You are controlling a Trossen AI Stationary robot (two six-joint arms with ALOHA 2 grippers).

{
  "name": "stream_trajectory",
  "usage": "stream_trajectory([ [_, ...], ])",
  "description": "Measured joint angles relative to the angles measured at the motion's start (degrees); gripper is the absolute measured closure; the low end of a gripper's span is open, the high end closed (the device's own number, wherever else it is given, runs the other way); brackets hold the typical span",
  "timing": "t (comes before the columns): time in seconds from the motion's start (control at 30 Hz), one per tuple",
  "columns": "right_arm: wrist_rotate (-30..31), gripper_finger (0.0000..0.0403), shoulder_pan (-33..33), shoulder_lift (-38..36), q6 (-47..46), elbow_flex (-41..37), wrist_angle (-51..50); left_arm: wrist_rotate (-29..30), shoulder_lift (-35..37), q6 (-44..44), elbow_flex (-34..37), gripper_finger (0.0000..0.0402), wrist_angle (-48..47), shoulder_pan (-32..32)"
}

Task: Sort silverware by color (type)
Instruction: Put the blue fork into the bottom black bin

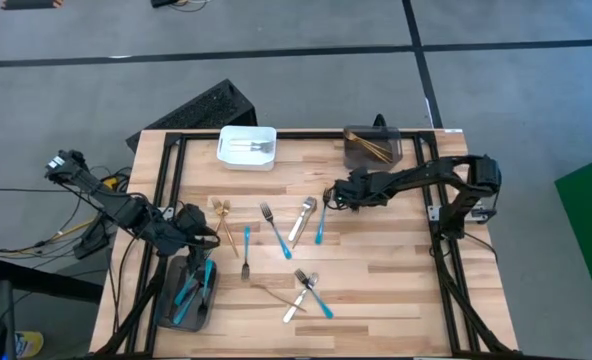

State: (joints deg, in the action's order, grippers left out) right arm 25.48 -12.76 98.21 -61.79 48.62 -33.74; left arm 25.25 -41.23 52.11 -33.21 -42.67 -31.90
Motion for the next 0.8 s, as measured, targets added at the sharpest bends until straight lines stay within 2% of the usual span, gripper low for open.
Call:
stream_trajectory([
  [0.17, -0.4, 0.0264, 0.0, 1.8, 1.7, 0.1, 1.2, 2.4, 0.0, -1.9, 0.0, 0.0232, 0.0, 0.0],
  [0.4, -3.5, 0.0375, 1.7, 1.2, 6.0, -0.1, 2.8, 9.5, -0.4, -0.6, 0.0, 0.0232, 1.3, 0.0],
  [0.47, -4.0, 0.0390, 2.4, 0.8, 8.2, -0.2, 4.0, 12.2, -1.4, -0.6, 0.7, 0.0232, 6.4, -0.3],
  [0.57, -3.9, 0.0383, 4.1, 0.7, 9.5, -0.4, 6.4, 14.3, -3.2, -7.0, 3.7, 0.0232, 17.9, -0.8],
  [0.7, -5.6, 0.0381, 6.6, -1.3, 10.7, -0.4, 9.9, 13.9, -6.5, -15.5, 7.9, 0.0232, 34.1, -0.2],
  [0.8, -6.2, 0.0387, 9.0, -4.5, 12.8, -0.5, 12.8, 13.6, -9.3, -18.3, 9.4, 0.0232, 41.3, 1.2],
])
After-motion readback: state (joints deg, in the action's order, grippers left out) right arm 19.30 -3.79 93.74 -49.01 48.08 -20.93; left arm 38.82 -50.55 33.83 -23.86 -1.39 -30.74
